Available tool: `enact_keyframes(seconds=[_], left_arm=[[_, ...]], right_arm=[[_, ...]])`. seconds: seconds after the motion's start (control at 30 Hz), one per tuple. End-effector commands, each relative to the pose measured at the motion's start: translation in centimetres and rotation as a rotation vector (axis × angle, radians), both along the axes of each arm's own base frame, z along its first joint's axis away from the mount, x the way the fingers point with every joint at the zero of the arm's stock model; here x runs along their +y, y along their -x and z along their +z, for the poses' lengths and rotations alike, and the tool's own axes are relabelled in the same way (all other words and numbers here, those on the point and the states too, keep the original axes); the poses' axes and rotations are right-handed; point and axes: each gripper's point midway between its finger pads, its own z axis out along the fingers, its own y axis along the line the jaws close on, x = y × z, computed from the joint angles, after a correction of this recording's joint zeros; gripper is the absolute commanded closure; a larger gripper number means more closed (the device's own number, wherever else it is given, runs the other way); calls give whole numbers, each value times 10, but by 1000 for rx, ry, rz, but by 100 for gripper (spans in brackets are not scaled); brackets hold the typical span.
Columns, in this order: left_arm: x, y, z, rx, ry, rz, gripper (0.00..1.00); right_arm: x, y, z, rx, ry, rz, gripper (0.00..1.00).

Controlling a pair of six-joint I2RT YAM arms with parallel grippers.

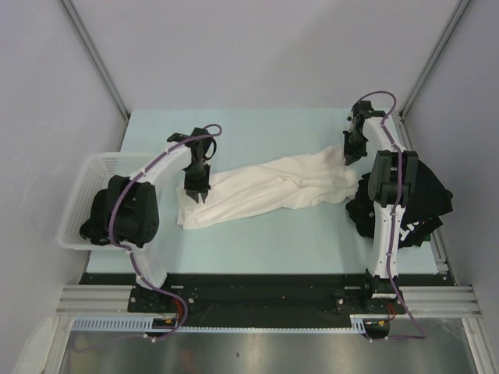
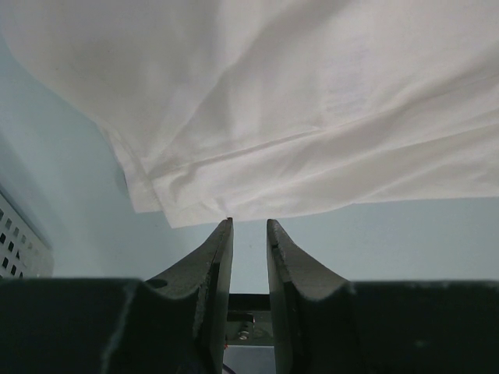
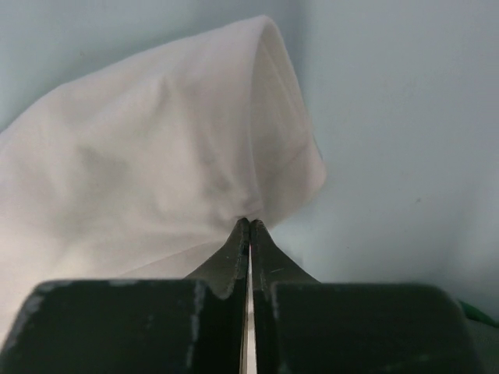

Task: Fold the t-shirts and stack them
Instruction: Rotate the tshirt 75 degrees

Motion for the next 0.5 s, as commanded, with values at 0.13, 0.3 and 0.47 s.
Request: enact_keyframes(seconds=[0.13,0.3,0.47], left_arm=[[-5,-12,8,-29,1,9,71],[-4,-15,9,-26,-10,6,71],[-3,-15,12,-25,-17,4,71]], right_arm=[[-27,-36,28,-134,137,-42,100],[-37,-51,34,-178,167,-63,100],[-43,-65,23,-197,184,-75,100]])
